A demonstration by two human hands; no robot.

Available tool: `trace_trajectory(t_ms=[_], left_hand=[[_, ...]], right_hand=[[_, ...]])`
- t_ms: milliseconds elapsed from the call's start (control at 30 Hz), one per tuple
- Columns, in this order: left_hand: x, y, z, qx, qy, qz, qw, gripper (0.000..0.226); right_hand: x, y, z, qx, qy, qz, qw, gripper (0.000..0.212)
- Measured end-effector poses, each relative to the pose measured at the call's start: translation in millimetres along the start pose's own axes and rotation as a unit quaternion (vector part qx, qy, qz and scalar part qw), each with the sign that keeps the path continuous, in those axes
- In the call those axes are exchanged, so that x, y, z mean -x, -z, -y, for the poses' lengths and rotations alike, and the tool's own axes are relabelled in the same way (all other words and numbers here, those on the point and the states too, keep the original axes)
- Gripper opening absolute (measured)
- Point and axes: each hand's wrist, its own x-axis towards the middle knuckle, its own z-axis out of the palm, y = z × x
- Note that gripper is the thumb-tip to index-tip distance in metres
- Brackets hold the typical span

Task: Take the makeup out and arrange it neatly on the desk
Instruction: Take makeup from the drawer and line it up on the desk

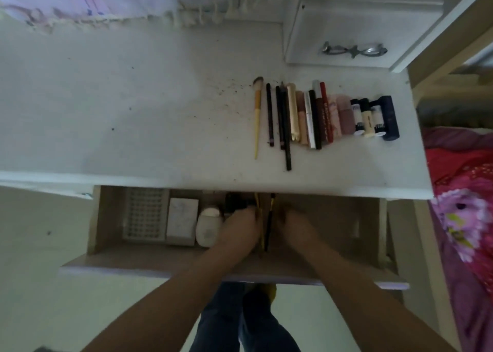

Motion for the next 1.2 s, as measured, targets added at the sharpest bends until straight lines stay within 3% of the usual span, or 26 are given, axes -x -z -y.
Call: trace_trajectory(t_ms=[167,333,633,833,1000,1200], left_hand=[[-39,-12,-17,-0.119,0.031,-0.034,0.992,0.026],[-41,-15,-24,-0.224,-0.010,-0.020,0.974,0.024],[-28,-21,-29,-0.301,-0.031,0.022,0.953,0.023],[-38,-32,-35,-0.228,0.011,0.011,0.974,0.026],[-36,-42,-31,-0.096,0.019,0.000,0.995,0.027],[33,2,-13,0.059,-0.154,0.007,0.986,0.013]], right_hand=[[-28,-28,5,0.020,-0.003,-0.013,1.000,0.030],[-19,-17,-16,0.009,-0.002,-0.112,0.994,0.028],[5,9,-45,0.042,-0.011,-0.099,0.994,0.031],[11,14,-42,0.043,-0.017,-0.115,0.992,0.028],[24,23,-41,0.057,0.034,-0.136,0.988,0.022],[67,48,-13,0.015,0.218,-0.198,0.956,0.016]])
